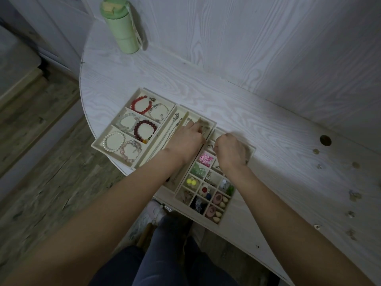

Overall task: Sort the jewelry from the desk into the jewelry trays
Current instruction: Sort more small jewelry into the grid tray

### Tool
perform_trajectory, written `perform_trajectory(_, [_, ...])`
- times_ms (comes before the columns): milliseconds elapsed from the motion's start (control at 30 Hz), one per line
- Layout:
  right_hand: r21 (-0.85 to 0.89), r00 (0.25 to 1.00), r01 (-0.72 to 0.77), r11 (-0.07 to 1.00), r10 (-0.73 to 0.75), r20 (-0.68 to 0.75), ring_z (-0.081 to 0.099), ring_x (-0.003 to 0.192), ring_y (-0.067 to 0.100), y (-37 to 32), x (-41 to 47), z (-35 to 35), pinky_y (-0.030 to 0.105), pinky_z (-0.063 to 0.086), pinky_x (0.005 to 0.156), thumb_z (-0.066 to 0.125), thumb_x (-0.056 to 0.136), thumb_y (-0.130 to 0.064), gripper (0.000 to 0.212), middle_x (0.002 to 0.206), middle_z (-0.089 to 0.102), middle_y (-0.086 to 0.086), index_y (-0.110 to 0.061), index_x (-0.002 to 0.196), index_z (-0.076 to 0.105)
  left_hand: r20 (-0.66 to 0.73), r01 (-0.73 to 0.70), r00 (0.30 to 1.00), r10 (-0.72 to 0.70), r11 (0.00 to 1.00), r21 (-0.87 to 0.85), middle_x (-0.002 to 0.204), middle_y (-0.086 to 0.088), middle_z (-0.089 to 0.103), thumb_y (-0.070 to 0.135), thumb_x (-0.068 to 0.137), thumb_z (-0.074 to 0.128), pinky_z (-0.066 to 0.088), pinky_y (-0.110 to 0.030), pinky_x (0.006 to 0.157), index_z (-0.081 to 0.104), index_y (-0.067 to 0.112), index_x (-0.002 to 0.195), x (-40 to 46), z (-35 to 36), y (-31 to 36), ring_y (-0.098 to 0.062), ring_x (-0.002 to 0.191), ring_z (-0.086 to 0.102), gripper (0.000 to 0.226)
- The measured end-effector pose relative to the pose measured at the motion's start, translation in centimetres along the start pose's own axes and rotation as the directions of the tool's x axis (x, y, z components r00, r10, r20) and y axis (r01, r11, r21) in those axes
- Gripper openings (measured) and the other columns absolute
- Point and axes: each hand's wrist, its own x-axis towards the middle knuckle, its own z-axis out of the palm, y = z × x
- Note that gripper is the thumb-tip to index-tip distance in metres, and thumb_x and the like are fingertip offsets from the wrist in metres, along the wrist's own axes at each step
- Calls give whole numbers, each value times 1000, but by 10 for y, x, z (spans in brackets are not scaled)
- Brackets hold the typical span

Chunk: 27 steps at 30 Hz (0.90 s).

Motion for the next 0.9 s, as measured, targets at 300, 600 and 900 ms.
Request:
perform_trajectory(300, [27,1000,4,1000,-4,1,53,78,18,3,-2,0,24,41,61,63,90,-12,5,100,58,9,-7,90,63,44,-32,999,32,999,-7,140,-5,40,29,91,54,35,-38,105,66,26,117,0,3,1,-20,125,35,30])
perform_trajectory(600, [318,984,-147,937,172,-52,58,79,20,57,-25,-25,26,39,57,55,95,-24,25,86,58,3,-12,77,68,60,-56,997,55,998,23,132,-5,46,24,89,58,31,-37,107,61,18,122,15,-15,38,-21,123,38,34])
perform_trajectory(900, [527,866,-394,753,496,-62,65,84,28,188,-83,-39,37,55,78,53,92,-5,19,96,69,16,2,94,71,31,-187,980,198,960,-209,137,-9,38,5,95,41,37,-34,103,50,5,132,77,-20,166,-25,125,36,39])
